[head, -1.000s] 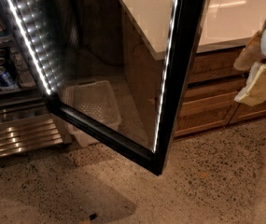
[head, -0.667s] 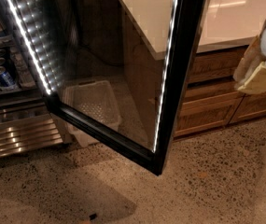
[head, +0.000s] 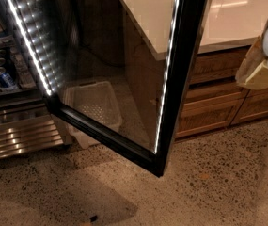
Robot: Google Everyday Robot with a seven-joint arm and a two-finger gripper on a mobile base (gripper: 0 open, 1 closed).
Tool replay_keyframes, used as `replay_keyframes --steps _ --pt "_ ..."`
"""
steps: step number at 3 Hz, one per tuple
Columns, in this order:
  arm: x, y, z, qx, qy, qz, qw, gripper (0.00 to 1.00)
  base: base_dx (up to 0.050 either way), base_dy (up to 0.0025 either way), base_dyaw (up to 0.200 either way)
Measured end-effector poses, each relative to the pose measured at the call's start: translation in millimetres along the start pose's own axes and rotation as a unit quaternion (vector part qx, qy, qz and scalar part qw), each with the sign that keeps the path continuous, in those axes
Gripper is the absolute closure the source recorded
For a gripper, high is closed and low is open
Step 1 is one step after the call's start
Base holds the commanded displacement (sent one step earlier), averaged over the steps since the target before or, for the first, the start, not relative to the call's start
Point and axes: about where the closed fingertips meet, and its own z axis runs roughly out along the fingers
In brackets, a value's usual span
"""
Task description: Close right fridge door
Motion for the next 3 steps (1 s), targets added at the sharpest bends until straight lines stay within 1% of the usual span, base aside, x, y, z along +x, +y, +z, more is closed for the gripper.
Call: replay_keyframes --steps 1,2,3 --pt "0.9 -11.3 4.7 0.026 -0.019 -0.025 0.9992 1.00 0.000 0.00000 0.000" --pt "-1.1 -29.4 8.0 0.055 -0.058 -0.053 0.9954 1.00 0.000 0.00000 0.000" --pt "-4.1 -43.7 7.6 0.084 -0.087 -0.071 0.9901 1.00 0.000 0.00000 0.000"
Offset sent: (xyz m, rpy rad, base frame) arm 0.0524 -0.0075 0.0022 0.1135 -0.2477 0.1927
